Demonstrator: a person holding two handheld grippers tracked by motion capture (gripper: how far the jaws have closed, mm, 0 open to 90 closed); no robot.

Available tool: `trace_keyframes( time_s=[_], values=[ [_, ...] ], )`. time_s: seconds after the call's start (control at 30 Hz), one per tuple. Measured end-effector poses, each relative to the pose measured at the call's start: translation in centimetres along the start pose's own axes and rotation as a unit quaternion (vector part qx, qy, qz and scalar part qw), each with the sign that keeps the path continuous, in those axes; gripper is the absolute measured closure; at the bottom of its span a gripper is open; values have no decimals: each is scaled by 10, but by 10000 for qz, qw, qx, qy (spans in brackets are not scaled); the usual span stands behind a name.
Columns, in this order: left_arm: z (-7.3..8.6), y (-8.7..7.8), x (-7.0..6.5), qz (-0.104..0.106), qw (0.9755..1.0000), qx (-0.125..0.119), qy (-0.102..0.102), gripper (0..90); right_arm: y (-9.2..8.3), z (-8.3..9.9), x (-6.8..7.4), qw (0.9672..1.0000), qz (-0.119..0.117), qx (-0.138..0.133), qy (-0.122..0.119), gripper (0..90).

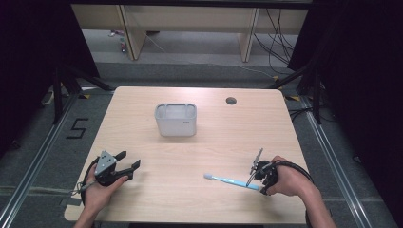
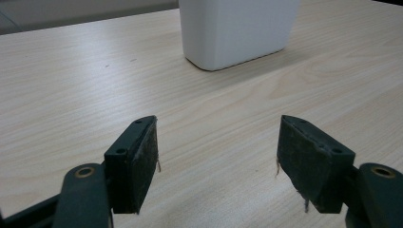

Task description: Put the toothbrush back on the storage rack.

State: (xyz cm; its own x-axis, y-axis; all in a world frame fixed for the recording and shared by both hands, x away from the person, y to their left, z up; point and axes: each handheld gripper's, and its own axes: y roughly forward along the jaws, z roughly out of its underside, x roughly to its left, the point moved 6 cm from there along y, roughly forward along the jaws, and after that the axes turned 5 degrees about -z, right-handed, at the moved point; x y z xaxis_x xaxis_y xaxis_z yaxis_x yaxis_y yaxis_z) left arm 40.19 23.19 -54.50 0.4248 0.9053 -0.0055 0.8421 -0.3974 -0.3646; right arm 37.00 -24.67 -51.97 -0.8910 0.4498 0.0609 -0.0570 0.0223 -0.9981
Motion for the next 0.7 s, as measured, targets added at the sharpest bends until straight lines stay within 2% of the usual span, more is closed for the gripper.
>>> trace_keyframes(
  time_s=[0.23, 0.33, 0.37, 0.4, 0.43, 0.47, 0.53, 0.57, 0.7],
  values=[
    [0, -1, -1, -7, 10000, 27, 21, 298, -1, -13, 2, 9999, 20, 73, -120, 651],
    [0, -1, -1, 2, 10000, 25, 15, 299, 0, -19, 2, 9997, -12, 32, -252, 651],
    [0, -1, -1, 7, 10000, 36, 16, 300, 0, -21, 4, 9998, -15, 60, -172, 651],
    [0, -1, -1, 13, 10000, 39, 9, 300, 1, -24, 2, 9995, 25, 21, -323, 651],
    [0, -1, -1, 21, 10000, 36, 7, 300, 1, -25, 5, 9999, 3, 36, -168, 651],
    [0, -1, -1, 23, 10000, 33, 4, 300, 2, -27, 2, 9994, -7, 15, -360, 651],
    [0, -1, -1, 26, 10000, 37, 5, 300, 2, -30, 5, 9998, -6, 32, -174, 651],
    [0, -1, -1, 30, 10000, 33, -1, 300, 3, -31, 3, 9996, -35, -26, -287, 651],
    [0, -1, -1, 36, 10000, 40, -1, 300, 3, -35, 4, 9997, 12, 29, -247, 650]
  ],
)
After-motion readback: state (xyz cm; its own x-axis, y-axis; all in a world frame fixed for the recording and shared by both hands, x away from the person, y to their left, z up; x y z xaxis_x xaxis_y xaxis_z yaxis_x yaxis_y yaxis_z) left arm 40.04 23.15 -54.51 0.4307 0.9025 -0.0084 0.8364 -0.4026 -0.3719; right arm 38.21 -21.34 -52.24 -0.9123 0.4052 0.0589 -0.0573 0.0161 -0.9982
